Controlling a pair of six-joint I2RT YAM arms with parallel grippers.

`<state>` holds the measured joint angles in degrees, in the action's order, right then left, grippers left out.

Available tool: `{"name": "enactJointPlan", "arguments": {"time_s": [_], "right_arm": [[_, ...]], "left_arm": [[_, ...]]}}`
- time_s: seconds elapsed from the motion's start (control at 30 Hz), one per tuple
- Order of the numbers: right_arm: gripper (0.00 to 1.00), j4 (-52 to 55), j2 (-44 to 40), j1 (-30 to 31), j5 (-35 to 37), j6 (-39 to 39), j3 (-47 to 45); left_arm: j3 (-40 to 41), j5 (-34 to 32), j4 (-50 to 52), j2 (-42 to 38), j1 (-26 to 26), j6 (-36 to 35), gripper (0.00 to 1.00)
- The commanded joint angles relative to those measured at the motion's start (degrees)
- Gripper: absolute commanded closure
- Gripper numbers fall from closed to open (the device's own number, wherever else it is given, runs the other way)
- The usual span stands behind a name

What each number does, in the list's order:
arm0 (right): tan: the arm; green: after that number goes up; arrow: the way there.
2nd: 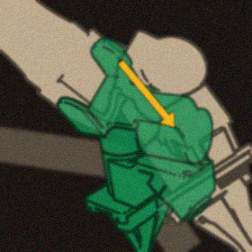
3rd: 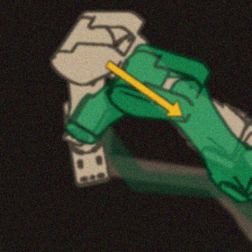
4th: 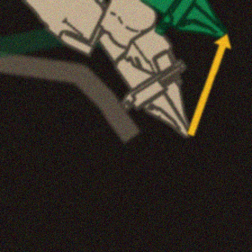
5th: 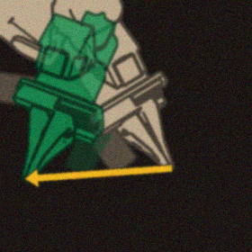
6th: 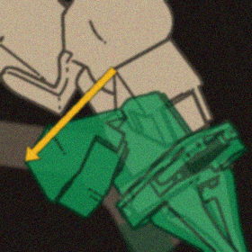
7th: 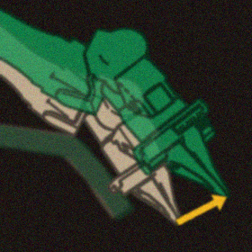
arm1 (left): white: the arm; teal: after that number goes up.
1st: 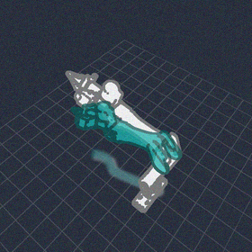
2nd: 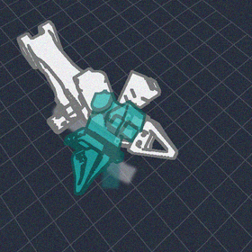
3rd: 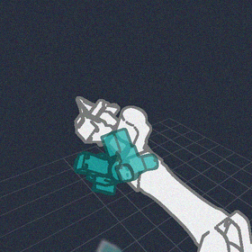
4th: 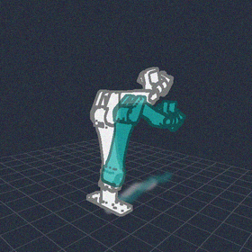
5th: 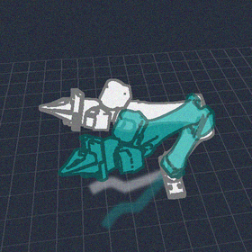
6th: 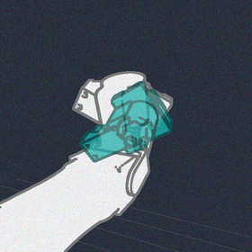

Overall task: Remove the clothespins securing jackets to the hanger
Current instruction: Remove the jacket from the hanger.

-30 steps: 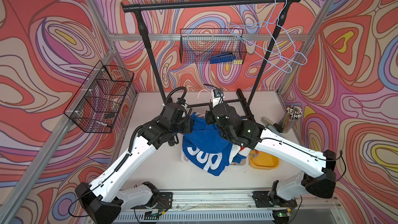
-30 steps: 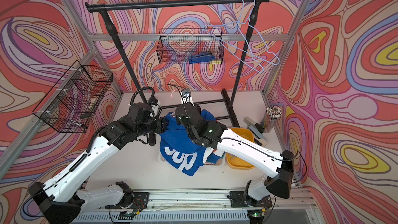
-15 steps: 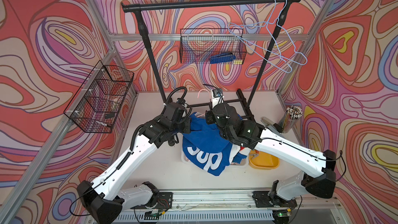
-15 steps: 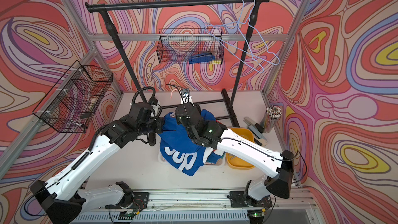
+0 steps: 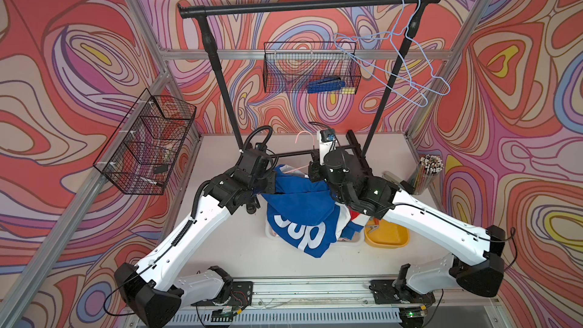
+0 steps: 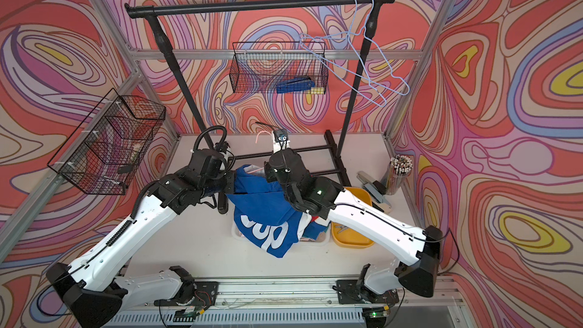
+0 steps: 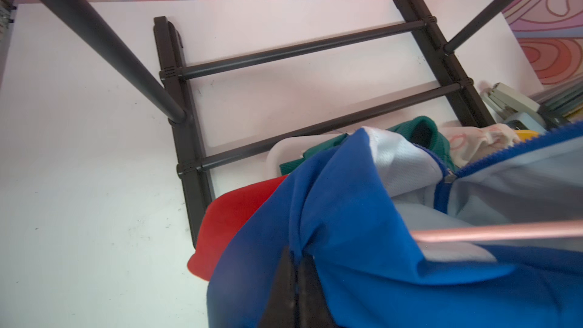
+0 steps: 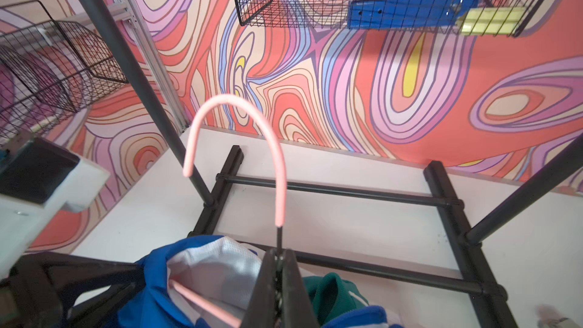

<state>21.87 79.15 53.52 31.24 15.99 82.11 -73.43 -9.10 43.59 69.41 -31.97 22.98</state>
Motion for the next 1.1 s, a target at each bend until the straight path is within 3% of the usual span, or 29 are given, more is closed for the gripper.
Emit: {"name": "enactJointPlan", "arguments": {"time_s": [0.0, 0.53, 0.73, 0.9, 1.07], "right_arm": [[1.0, 0.2, -5.7, -3.8, -8.0, 1.5, -3.0], [1.0, -0.4, -13.6, -18.2, -24.0, 5.3, -9.4], [1.0, -5.1, -11.2, -19.1, -27.9, 8.5, -10.8], [1.0, -8.0, -9.9, -19.3, -28.4, 9.5, -10.0], [1.0, -9.7, -7.3, -19.6, -30.9, 10.4, -8.4]], "left_arm": [[0.2, -6.0, 2.4, -1.0, 1.9, -0.7, 1.0], [4.3, -3.3, -0.2, -1.0, 6.6, -0.7, 1.0], [7.7, 11.6, -6.3, -1.1, 6.6, -2.0, 1.0], [12.1, 15.7, -8.8, -1.8, 6.4, -1.7, 1.0], [14.7, 20.7, -12.8, -1.9, 4.9, -0.9, 0.88]]}}
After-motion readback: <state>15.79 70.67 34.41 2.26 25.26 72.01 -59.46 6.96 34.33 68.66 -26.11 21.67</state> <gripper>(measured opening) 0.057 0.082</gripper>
